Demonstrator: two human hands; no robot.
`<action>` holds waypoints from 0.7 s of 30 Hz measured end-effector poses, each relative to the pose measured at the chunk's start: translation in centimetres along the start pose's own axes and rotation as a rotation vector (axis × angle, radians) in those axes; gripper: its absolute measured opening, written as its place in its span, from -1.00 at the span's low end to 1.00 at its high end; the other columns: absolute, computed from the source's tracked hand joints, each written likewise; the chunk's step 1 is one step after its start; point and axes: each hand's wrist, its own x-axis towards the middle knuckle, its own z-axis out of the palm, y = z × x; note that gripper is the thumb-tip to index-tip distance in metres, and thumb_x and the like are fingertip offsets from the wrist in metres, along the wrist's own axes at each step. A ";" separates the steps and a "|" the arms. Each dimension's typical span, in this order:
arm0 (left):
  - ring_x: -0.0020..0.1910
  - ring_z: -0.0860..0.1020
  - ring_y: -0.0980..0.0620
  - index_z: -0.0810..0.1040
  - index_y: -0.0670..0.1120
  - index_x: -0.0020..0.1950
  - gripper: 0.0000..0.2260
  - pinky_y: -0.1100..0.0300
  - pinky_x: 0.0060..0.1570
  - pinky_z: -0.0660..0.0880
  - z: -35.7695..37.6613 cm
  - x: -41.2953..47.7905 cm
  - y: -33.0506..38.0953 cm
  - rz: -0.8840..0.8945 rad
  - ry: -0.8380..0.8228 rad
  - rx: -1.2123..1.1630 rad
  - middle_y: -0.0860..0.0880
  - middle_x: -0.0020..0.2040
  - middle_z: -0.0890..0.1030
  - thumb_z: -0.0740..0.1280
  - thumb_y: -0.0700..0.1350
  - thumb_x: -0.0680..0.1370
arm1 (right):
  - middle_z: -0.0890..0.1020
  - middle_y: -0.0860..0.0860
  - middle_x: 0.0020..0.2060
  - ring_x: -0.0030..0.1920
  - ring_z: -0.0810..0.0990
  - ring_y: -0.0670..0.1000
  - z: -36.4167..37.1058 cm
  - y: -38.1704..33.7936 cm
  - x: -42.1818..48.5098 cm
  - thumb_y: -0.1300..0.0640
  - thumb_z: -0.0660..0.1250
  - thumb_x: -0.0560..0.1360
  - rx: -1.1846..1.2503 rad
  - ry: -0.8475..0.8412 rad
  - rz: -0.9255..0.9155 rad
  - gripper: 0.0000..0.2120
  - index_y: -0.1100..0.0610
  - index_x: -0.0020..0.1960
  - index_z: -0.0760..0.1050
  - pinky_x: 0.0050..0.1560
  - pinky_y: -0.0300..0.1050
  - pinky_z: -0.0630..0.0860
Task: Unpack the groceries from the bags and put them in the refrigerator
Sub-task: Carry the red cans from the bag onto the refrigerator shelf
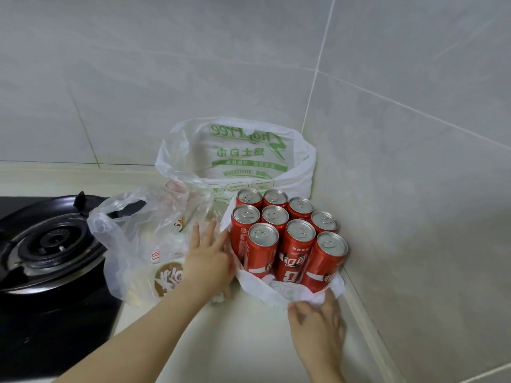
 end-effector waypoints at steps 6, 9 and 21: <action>0.47 -0.27 -0.30 0.34 -0.02 0.43 -0.57 -0.38 0.25 -0.39 0.2 -0.8 1.7 -0.001 -0.152 0.123 -0.14 0.54 -0.01 0.07 0.07 0.59 | -0.11 0.08 0.52 0.51 -0.12 0.14 -0.8 -0.7 -0.4 -0.12 0.07 0.54 -0.061 -0.096 0.010 -0.65 -0.23 0.32 0.34 0.47 0.05 -0.06; 0.51 -0.14 -0.22 0.46 0.01 0.31 -0.67 -0.34 0.34 -0.26 -1.1 -0.6 1.4 -0.055 -0.146 -0.011 -0.11 0.48 0.17 0.14 -0.01 0.57 | 0.06 0.02 0.49 0.49 0.02 0.07 -1.1 -0.4 -0.5 -0.08 0.15 0.52 -0.024 0.023 0.024 -0.72 -0.18 0.23 0.39 0.43 -0.04 0.05; 0.17 0.37 -0.06 0.61 -0.01 0.10 -0.63 0.01 0.01 0.45 -3.3 0.1 3.2 0.015 0.613 -0.361 -0.02 0.09 0.59 0.18 0.05 0.40 | 0.49 0.27 0.16 0.12 0.48 0.31 -5.2 -2.7 1.7 0.26 0.43 0.29 0.333 0.693 -0.215 -0.55 0.20 0.18 0.53 0.05 0.13 0.44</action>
